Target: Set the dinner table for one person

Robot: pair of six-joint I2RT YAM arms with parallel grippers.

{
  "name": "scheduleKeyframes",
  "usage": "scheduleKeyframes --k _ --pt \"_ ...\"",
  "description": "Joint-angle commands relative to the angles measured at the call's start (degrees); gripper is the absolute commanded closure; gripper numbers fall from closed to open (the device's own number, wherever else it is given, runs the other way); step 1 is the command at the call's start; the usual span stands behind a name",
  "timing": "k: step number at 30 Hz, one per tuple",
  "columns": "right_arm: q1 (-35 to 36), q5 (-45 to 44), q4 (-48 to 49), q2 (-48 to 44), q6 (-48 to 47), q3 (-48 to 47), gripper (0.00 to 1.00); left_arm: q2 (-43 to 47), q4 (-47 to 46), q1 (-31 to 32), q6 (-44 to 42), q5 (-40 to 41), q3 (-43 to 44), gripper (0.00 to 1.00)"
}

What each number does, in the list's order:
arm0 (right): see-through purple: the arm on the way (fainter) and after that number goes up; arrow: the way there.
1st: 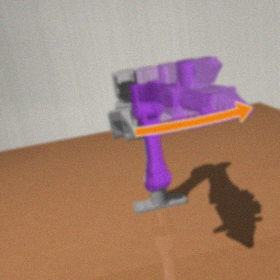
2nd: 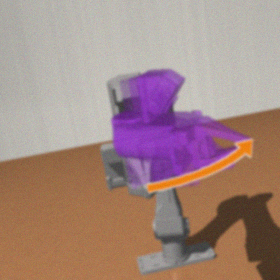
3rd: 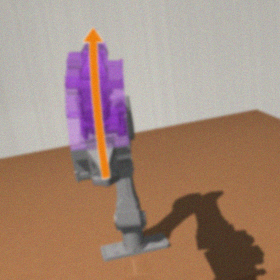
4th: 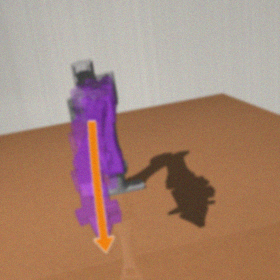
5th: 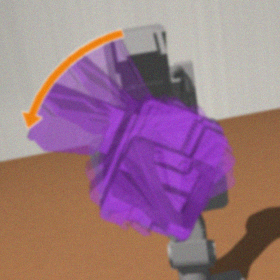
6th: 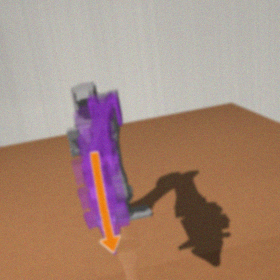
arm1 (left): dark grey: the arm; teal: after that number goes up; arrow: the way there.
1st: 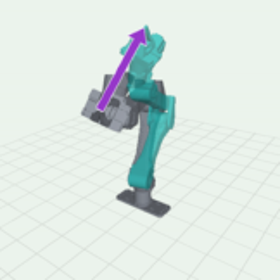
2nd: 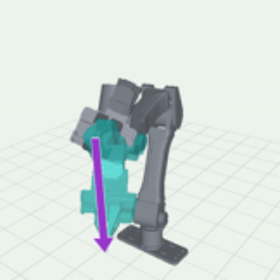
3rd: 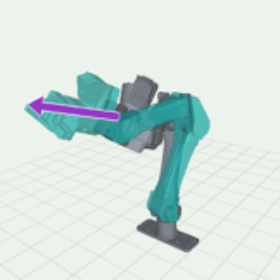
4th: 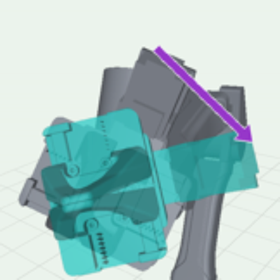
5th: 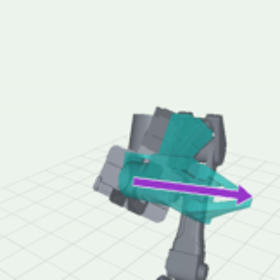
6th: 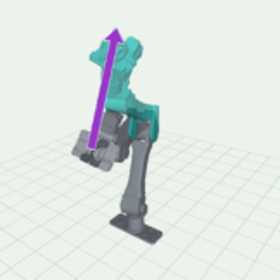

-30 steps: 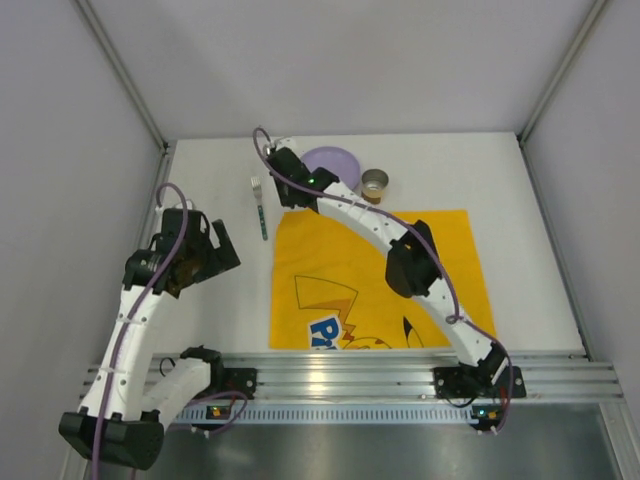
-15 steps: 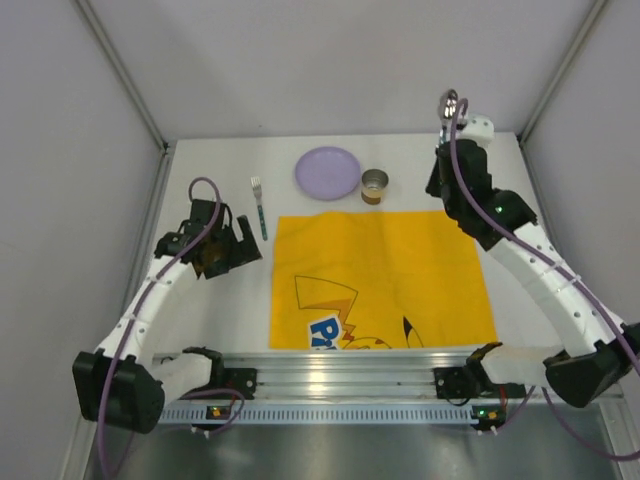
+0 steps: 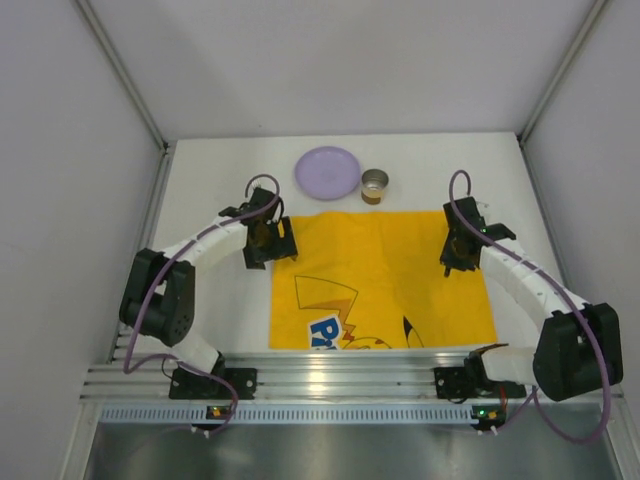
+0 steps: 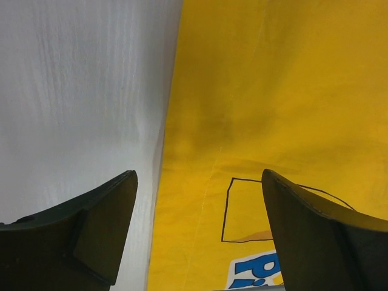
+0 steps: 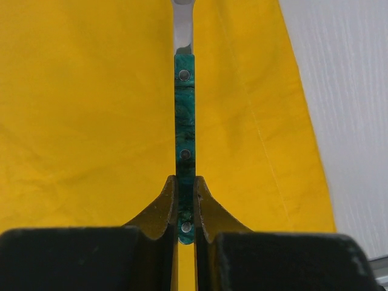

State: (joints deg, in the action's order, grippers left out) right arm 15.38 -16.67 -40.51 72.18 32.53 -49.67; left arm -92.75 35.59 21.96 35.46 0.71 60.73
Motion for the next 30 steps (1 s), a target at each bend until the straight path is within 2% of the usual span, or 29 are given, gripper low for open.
scheduleKeyframes --k 1,2,9,12,14,15,16,20,24,29,30 --pt "-2.1 4.3 4.4 1.3 -1.8 0.5 1.0 -0.1 -4.4 0.0 1.1 0.6 -1.6 0.12" --pt "-2.3 4.3 4.4 1.6 -2.7 0.1 1.0 -0.6 -4.7 0.0 0.8 0.4 -1.8 0.14" --pt "-2.2 8.0 4.2 2.5 -4.9 -1.6 1.0 -2.4 -7.5 0.0 -0.2 -0.4 -3.2 0.49" --pt "-2.1 8.7 3.9 2.0 -5.7 -1.4 1.0 -3.2 -9.3 0.0 -0.6 -3.1 -3.2 0.57" --pt "-2.1 8.7 3.4 1.4 -6.5 -1.1 1.0 -4.2 -9.7 0.0 -0.4 -3.1 -3.1 0.67" --pt "-2.0 8.5 3.3 0.8 -6.8 -1.0 1.0 -4.5 -9.8 0.0 -0.3 -2.9 -3.2 0.72" --pt "-2.1 8.4 3.2 0.6 -7.0 -1.0 1.0 -4.7 -9.7 0.0 -0.3 -2.7 -3.2 0.82" --pt "-2.1 7.8 1.7 -0.6 -8.4 -1.6 1.0 -3.9 -8.4 0.0 -0.8 0.7 -3.2 0.96" --pt "-2.0 8.1 1.0 -1.7 -9.2 -1.7 1.0 -2.6 -6.3 -0.2 -2.5 4.7 -2.8 1.0" --pt "-2.0 9.9 1.0 -1.3 -10.0 -0.4 1.0 -1.6 -4.0 -1.2 -3.9 8.1 -2.4 1.0" --pt "-2.0 10.1 1.1 -1.1 -10.0 -0.1 1.0 -1.6 -3.4 -1.4 -3.7 9.1 -2.4 0.96"
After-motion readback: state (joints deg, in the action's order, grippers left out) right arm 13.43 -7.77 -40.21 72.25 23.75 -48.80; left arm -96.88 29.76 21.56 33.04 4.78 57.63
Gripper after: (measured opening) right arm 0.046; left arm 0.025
